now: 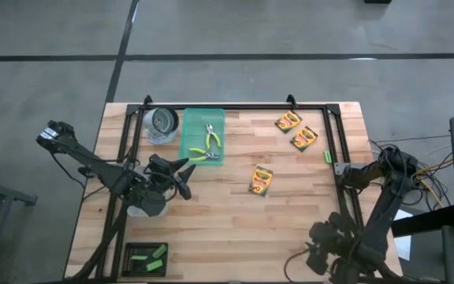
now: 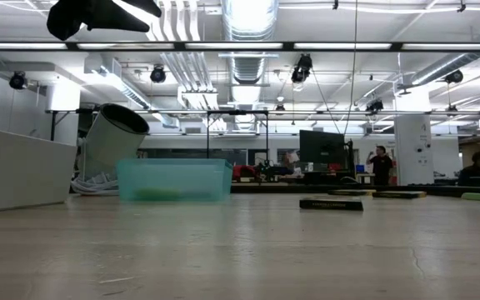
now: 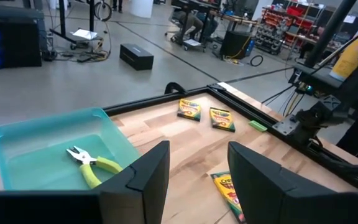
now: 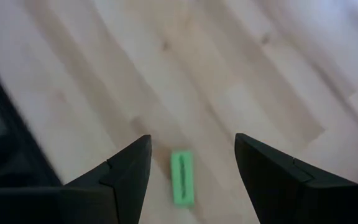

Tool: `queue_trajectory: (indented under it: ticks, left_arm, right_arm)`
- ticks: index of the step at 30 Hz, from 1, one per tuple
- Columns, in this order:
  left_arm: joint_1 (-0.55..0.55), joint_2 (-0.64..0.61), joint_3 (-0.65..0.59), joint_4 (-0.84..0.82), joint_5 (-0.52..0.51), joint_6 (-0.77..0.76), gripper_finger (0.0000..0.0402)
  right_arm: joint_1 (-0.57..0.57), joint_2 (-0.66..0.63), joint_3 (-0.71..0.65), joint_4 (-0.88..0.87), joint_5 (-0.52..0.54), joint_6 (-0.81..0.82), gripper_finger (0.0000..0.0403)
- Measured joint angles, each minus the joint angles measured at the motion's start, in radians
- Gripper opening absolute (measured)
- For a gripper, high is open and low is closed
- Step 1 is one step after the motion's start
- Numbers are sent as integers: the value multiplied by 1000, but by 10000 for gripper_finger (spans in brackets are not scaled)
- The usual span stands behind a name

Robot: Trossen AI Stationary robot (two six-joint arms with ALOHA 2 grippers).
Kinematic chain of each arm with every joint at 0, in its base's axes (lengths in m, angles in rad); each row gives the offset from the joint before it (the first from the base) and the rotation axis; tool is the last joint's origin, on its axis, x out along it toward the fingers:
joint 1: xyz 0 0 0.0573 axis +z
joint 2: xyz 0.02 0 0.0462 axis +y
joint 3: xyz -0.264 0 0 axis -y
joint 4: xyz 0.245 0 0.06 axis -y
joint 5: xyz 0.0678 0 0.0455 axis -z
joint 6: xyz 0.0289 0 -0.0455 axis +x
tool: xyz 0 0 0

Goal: Pick & Place School Supplies
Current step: Put the green eraser into the black bin

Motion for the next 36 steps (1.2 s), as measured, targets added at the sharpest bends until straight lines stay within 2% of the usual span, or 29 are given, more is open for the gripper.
queue_trajectory:
  ticks: [7,14,23,36]
  left_arm:
    - [23,0,0,0,0,-1,168]
    - [49,0,0,1,0,-5,168]
    - [72,0,0,6,0,-31,168]
    - [89,0,0,6,0,-33,168]
  right_arm:
    - [64,0,-121,160,-7,36,224]
    - [76,-1,-226,295,-20,-11,224]
    - [76,-1,-335,460,-130,-56,224]
    - [75,-1,-383,523,-137,-113,224]
